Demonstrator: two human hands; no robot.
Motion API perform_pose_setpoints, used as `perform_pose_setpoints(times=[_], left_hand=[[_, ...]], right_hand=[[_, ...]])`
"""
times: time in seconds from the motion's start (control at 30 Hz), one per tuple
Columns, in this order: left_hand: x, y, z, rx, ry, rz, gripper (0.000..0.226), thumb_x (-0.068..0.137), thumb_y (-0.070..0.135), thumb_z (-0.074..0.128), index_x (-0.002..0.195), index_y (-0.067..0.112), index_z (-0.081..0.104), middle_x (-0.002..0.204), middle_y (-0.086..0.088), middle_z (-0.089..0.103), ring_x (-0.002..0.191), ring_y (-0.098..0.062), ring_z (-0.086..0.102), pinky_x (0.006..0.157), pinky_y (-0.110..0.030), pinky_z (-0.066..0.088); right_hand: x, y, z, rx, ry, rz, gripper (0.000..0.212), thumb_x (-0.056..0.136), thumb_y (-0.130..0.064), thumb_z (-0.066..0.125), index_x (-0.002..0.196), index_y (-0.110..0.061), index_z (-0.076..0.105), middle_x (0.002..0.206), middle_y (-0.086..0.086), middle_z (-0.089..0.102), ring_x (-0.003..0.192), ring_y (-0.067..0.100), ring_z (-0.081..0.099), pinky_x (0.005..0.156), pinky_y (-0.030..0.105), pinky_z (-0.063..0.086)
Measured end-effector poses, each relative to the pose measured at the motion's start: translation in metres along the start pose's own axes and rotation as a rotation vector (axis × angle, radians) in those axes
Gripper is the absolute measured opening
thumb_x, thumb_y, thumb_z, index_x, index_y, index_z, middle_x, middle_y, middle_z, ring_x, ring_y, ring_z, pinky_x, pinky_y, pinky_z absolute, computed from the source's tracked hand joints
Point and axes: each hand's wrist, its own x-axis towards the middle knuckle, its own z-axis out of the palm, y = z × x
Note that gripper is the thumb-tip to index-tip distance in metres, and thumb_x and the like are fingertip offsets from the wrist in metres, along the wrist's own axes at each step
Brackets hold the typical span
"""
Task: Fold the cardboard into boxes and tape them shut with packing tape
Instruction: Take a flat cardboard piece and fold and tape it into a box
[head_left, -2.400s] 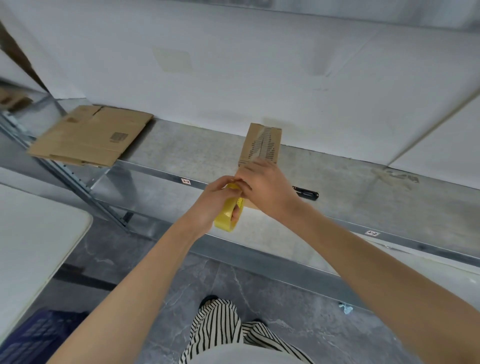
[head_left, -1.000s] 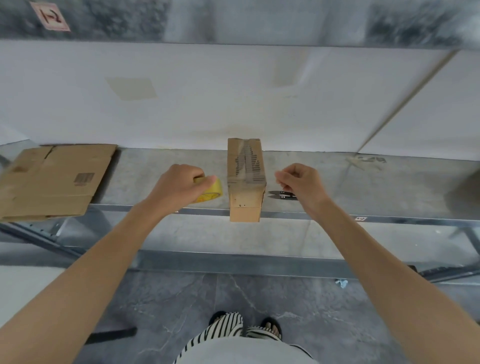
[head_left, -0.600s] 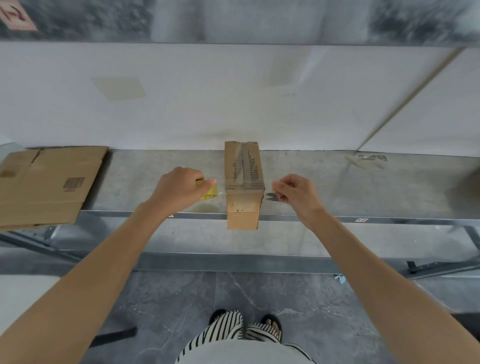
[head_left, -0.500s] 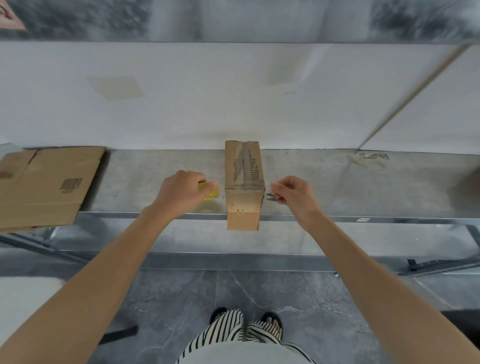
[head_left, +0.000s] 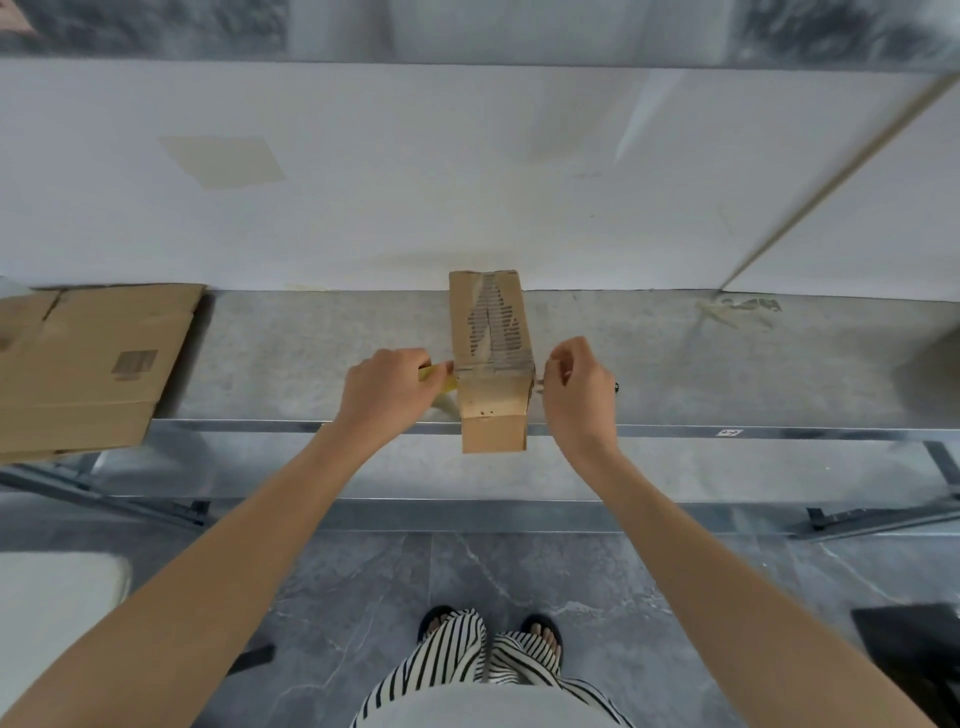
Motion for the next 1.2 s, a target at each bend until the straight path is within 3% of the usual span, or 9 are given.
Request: perform_pose_setpoints(times=[0.1, 0.17, 0.27, 0.4, 0.6, 0.8, 0.9, 0.97, 1.2], left_hand=[[-0.002, 0.002, -0.003, -0.053, -0.065, -0.035, 0.044, 0.096, 0.044, 0.043, 0.068, 0.013, 0.056, 0.06, 0.001, 0.055, 0.054, -0.013, 0.05, 0.056, -0.026, 0.035], [-0.004, 0.002, -0.003, -0.116, -0.125, -0.069, 0.041, 0.096, 0.038, 0.042, 0.071, 0.01, 0.057, 0.065, -0.004, 0.059, 0.056, -0.015, 0.051, 0.056, -0.027, 0.038], [-0.011, -0.004, -0.002, -0.171, -0.138, -0.089, 0.039, 0.092, 0.035, 0.045, 0.069, 0.005, 0.055, 0.067, -0.011, 0.063, 0.057, -0.02, 0.052, 0.057, -0.03, 0.042], [-0.028, -0.01, -0.007, -0.259, -0.128, -0.134, 0.037, 0.092, 0.034, 0.048, 0.067, 0.008, 0.057, 0.061, -0.004, 0.062, 0.054, -0.016, 0.054, 0.055, -0.028, 0.042], [-0.044, -0.003, -0.005, -0.586, -0.171, -0.301, 0.027, 0.086, 0.031, 0.049, 0.077, 0.008, 0.062, 0.058, 0.001, 0.066, 0.048, -0.014, 0.056, 0.05, -0.029, 0.046], [-0.048, 0.02, 0.002, -0.827, -0.268, -0.285, 0.014, 0.09, 0.022, 0.047, 0.097, 0.013, 0.055, 0.065, -0.005, 0.067, 0.053, -0.018, 0.058, 0.054, -0.034, 0.045], [-0.045, 0.03, 0.007, -0.939, -0.258, -0.318, 0.01, 0.093, 0.016, 0.047, 0.101, 0.013, 0.052, 0.063, -0.007, 0.066, 0.058, -0.022, 0.059, 0.065, -0.038, 0.051], [-0.041, 0.037, 0.01, -0.97, -0.255, -0.322, 0.012, 0.096, 0.018, 0.047, 0.105, 0.011, 0.05, 0.062, -0.005, 0.066, 0.054, -0.02, 0.06, 0.057, -0.03, 0.049], [-0.032, 0.052, 0.019, -1.051, -0.254, -0.364, 0.018, 0.096, 0.023, 0.048, 0.111, 0.014, 0.045, 0.063, -0.005, 0.068, 0.051, -0.02, 0.062, 0.049, -0.023, 0.044]], right_hand=[[-0.003, -0.018, 0.003, 0.046, -0.046, -0.065, 0.029, 0.098, -0.027, 0.043, 0.124, -0.015, 0.049, 0.108, -0.005, 0.056, 0.093, 0.011, 0.055, 0.077, 0.029, 0.051], [-0.002, -0.024, 0.009, 0.073, -0.153, -0.024, 0.036, 0.099, -0.031, 0.042, 0.133, -0.02, 0.044, 0.108, -0.009, 0.055, 0.09, 0.01, 0.055, 0.075, 0.029, 0.05], [-0.002, -0.024, 0.018, 0.107, -0.21, 0.001, 0.031, 0.098, -0.029, 0.042, 0.129, -0.024, 0.048, 0.102, -0.007, 0.063, 0.08, 0.012, 0.058, 0.066, 0.028, 0.048], [0.002, -0.028, 0.018, 0.137, -0.355, -0.03, 0.029, 0.097, -0.025, 0.045, 0.124, -0.026, 0.053, 0.101, -0.003, 0.065, 0.09, 0.02, 0.063, 0.078, 0.041, 0.054], [0.035, -0.054, 0.001, 0.116, -0.667, -0.088, 0.033, 0.098, -0.015, 0.048, 0.13, -0.018, 0.054, 0.107, 0.001, 0.065, 0.092, 0.013, 0.062, 0.075, 0.022, 0.05], [0.049, -0.055, 0.014, -0.272, -0.471, -0.329, 0.035, 0.093, -0.018, 0.053, 0.128, -0.022, 0.056, 0.122, 0.002, 0.06, 0.109, 0.02, 0.054, 0.08, 0.029, 0.039], [0.052, -0.055, 0.015, -0.525, -0.477, -0.424, 0.052, 0.089, -0.046, 0.055, 0.137, -0.028, 0.047, 0.139, -0.002, 0.049, 0.129, 0.019, 0.039, 0.107, 0.042, 0.027], [0.058, -0.055, 0.014, -0.675, -0.519, -0.437, 0.067, 0.084, -0.059, 0.054, 0.142, -0.03, 0.038, 0.148, -0.003, 0.037, 0.138, 0.019, 0.026, 0.112, 0.049, 0.016], [0.072, -0.046, 0.014, -0.441, -0.606, -0.355, 0.079, 0.076, -0.047, 0.071, 0.144, -0.028, 0.034, 0.142, 0.0, 0.035, 0.131, 0.021, 0.031, 0.103, 0.034, 0.03]])
